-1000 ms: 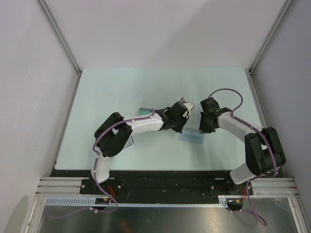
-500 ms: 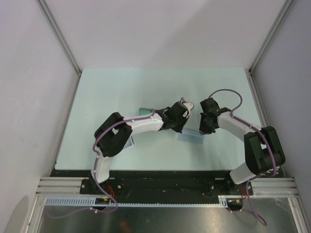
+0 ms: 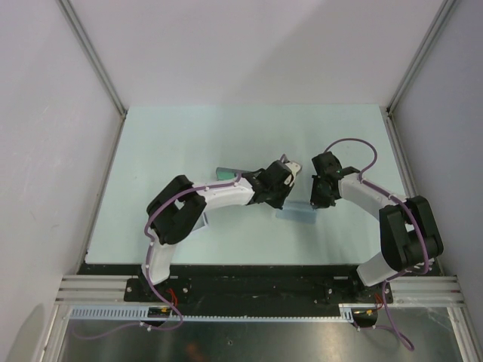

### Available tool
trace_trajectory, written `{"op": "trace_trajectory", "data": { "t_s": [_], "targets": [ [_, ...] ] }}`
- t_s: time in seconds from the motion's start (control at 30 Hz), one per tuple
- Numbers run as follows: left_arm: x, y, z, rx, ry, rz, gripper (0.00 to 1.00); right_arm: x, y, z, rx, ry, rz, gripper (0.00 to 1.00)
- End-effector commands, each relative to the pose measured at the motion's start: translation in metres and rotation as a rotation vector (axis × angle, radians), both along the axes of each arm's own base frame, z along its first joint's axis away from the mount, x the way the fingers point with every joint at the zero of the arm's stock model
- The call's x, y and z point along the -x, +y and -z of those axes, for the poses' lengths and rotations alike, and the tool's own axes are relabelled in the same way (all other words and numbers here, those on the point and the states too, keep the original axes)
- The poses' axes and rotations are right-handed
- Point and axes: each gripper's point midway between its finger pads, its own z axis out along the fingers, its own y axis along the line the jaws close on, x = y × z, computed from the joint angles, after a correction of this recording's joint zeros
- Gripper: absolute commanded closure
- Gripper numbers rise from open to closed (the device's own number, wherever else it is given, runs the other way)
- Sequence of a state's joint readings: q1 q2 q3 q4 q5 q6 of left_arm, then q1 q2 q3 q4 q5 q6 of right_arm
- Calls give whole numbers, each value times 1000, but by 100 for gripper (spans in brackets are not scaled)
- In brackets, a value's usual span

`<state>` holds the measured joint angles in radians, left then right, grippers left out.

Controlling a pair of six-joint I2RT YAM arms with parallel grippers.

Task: Organize the sunglasses
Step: Fold the glasses cleaning cloth at the center of the board.

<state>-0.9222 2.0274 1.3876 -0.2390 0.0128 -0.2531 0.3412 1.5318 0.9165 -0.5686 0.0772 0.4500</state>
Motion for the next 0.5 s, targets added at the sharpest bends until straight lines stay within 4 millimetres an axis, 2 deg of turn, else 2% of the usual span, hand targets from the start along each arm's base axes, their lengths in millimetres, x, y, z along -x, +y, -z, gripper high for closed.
{"op": "trace_trajectory", "data": {
  "t_s": [0.0, 0.17, 0.2, 0.27, 0.3, 0.4, 0.47],
  "targets": [
    [2, -8, -34, 73, -43, 16, 100, -1, 0, -3, -6, -3, -11, 93],
    [0, -7, -34, 70, -49, 6, 99, 1, 1, -3, -8, 8, -21, 88],
    [-1, -7, -34, 71, -53, 4, 97, 2, 0, -3, -8, 8, -17, 82],
    [-2, -7, -37, 73, -60, 2, 91, 2, 1, -6, -12, 1, -20, 79],
    [-2, -8, -38, 75, -60, 3, 84, 2, 2, -7, -19, -1, -19, 77],
    [-2, -8, -43, 83, -65, 6, 75, 0, 6, -15, -45, -25, -27, 73],
    [-1, -8, -46, 87, -70, 8, 73, -1, 7, -19, -60, -35, -28, 72]
  ]
}}
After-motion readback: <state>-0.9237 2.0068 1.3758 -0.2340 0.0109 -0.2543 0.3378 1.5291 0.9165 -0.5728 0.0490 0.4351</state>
